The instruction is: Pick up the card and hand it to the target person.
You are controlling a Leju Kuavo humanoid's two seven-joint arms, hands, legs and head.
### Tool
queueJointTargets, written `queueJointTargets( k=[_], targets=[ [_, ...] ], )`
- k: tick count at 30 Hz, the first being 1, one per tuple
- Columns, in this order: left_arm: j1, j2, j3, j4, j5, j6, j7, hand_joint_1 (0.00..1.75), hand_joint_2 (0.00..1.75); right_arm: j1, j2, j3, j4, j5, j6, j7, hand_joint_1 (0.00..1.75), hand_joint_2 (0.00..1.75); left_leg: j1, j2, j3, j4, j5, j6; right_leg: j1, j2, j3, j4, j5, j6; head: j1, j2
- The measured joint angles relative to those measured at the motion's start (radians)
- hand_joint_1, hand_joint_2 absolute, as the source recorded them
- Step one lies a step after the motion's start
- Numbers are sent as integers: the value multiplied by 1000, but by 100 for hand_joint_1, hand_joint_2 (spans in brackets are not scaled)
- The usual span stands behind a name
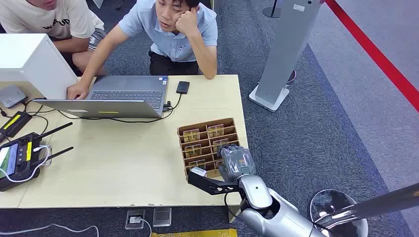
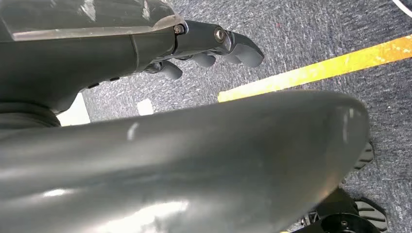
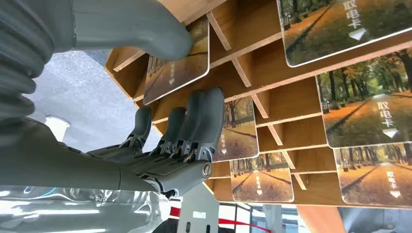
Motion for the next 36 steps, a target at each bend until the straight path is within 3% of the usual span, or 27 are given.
queueJointTargets(
  k=[21,36],
  targets=[
    [0,0,0,0,0,0,-1,0,0,-6,0,-5,9,-14,-17,12,154,175,0,0,0,0,0,0,0,0,0,0,0,0,0,0],
    [0,0,0,0,-6,10,-25,0,0,-6,-4,-6,0,-25,-16,17,155,175,0,0,1,0,0,0,0,0,0,0,0,0,0,0]
  ],
)
